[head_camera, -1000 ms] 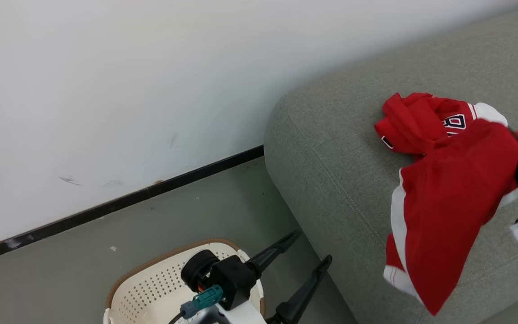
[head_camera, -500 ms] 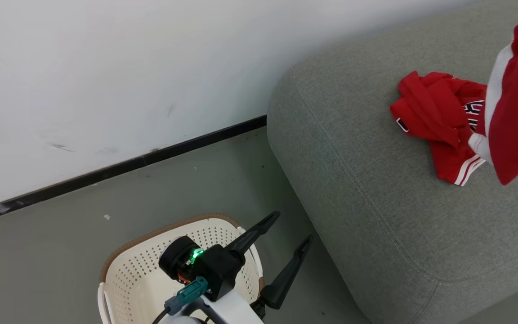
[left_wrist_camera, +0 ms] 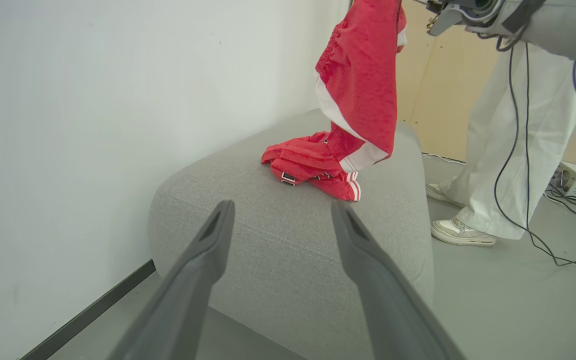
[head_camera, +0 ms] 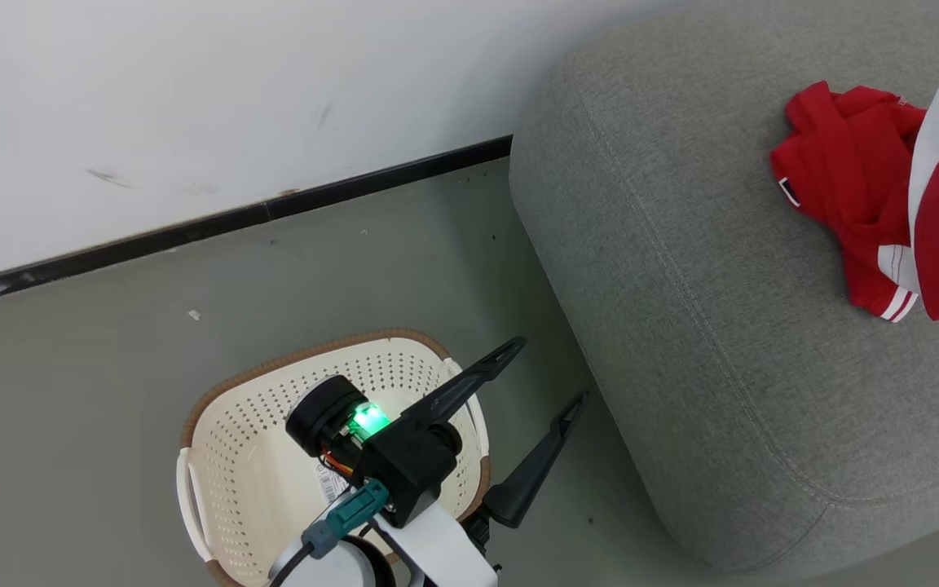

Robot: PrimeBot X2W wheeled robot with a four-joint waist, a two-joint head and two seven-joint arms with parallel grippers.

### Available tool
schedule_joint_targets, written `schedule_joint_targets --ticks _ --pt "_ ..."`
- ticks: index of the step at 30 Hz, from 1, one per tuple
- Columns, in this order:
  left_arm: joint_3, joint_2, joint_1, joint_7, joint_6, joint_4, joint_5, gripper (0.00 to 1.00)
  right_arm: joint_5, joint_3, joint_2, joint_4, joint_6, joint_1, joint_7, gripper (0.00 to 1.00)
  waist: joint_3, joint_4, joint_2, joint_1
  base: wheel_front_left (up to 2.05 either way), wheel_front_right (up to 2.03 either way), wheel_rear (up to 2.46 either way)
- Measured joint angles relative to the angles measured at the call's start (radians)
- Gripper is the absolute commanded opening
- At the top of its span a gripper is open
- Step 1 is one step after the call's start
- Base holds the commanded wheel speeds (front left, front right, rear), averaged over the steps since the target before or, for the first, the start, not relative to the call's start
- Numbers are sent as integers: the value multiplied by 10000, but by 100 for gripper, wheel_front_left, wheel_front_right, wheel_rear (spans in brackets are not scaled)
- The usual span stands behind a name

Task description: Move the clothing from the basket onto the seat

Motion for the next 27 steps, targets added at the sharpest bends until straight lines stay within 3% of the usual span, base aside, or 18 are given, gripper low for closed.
schedule_joint_targets --ticks 6,15,27 --pt "-244 35 -269 222 -121 -284 54 100 -508 -370 637 1553 -2 200 -426 0 532 199 0 0 0 0 0" --pt "-286 63 -678 418 -278 -355 69 100 -880 -299 1680 2470 0 556 -861 0 1234 427 0 1 0 0 0" --pt "-165 205 -1058 466 -453 -207 150 100 -1120 -278 2061 2815 0 734 -1114 0 1940 482 0 0 0 0 0"
